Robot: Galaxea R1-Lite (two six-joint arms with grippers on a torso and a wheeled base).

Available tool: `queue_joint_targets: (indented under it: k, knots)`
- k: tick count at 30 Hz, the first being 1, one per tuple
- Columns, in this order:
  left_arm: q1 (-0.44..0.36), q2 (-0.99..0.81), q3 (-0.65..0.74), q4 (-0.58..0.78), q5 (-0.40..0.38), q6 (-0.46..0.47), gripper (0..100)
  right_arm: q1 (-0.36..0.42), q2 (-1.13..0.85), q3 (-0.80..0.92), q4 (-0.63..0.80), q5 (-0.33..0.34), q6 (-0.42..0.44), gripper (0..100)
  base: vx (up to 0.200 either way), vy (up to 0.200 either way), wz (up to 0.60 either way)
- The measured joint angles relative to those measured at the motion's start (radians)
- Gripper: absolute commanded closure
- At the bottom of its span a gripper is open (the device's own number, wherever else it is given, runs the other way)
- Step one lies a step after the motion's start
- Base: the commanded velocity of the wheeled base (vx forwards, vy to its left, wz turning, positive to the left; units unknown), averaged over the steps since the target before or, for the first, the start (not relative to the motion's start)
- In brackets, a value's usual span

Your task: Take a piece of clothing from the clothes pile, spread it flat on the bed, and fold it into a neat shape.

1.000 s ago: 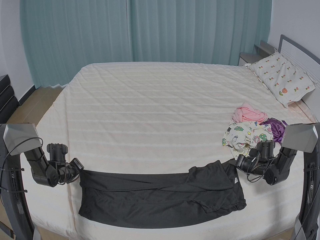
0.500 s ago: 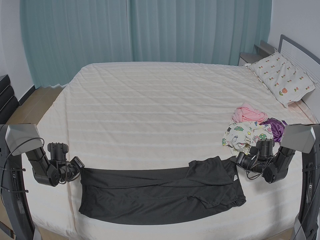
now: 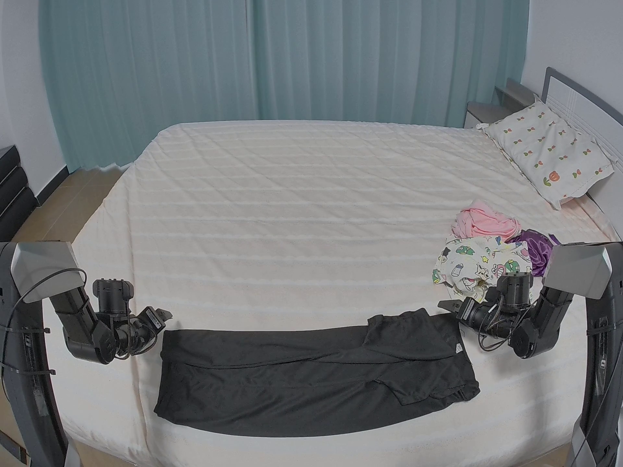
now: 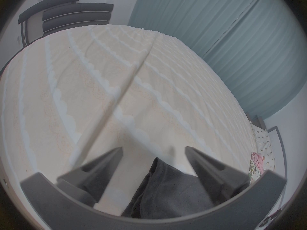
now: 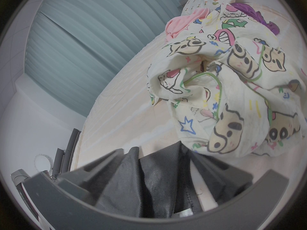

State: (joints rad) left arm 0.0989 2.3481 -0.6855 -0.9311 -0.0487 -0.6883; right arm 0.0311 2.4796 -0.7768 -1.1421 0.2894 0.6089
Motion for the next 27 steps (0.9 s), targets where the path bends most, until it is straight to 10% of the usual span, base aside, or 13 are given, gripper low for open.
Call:
queue_joint_targets:
  k: [27]
  knots:
    - [-0.064,-0.142,0.167,0.006,-0.073,-0.002,0,0.005,-0.107,0.161,-0.021,0.010,0.046,0,-0.111,0.000,0.00]
